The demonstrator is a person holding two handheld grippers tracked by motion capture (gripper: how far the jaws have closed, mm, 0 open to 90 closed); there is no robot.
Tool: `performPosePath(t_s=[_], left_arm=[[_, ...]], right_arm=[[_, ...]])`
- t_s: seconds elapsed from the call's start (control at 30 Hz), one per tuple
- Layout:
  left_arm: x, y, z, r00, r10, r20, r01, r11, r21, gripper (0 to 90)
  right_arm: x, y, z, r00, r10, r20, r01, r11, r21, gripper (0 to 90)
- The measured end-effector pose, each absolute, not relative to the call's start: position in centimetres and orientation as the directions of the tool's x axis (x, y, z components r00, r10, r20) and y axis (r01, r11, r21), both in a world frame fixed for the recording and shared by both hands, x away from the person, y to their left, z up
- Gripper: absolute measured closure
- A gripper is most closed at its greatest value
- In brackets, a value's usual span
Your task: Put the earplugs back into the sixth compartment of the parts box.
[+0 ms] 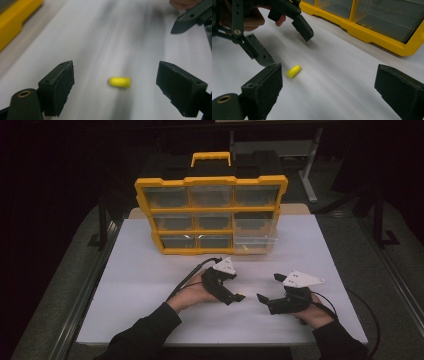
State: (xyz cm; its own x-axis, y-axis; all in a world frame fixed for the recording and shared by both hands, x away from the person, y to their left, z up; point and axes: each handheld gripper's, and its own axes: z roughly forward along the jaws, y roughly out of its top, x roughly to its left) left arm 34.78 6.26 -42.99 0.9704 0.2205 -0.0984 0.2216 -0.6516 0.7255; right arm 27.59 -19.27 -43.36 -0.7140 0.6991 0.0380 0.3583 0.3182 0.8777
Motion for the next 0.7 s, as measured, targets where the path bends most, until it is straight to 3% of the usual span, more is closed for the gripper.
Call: performPosePath(t_s=[0.37,0.7], left_arm=[[34.2,5.4,-44.2,0.978,0.198,-0.069,0.188,-0.681,0.707,39.0],[34.0,5.1,-44.6,0.982,0.183,-0.050,0.165,-0.696,0.699,54.6]], right_arm=[[27.6,-19.3,-43.4,-0.716,0.698,0.038,0.359,0.320,0.877,7.3],[27.6,-19.2,-43.4,-0.716,0.697,0.039,0.360,0.321,0.876,7.3]])
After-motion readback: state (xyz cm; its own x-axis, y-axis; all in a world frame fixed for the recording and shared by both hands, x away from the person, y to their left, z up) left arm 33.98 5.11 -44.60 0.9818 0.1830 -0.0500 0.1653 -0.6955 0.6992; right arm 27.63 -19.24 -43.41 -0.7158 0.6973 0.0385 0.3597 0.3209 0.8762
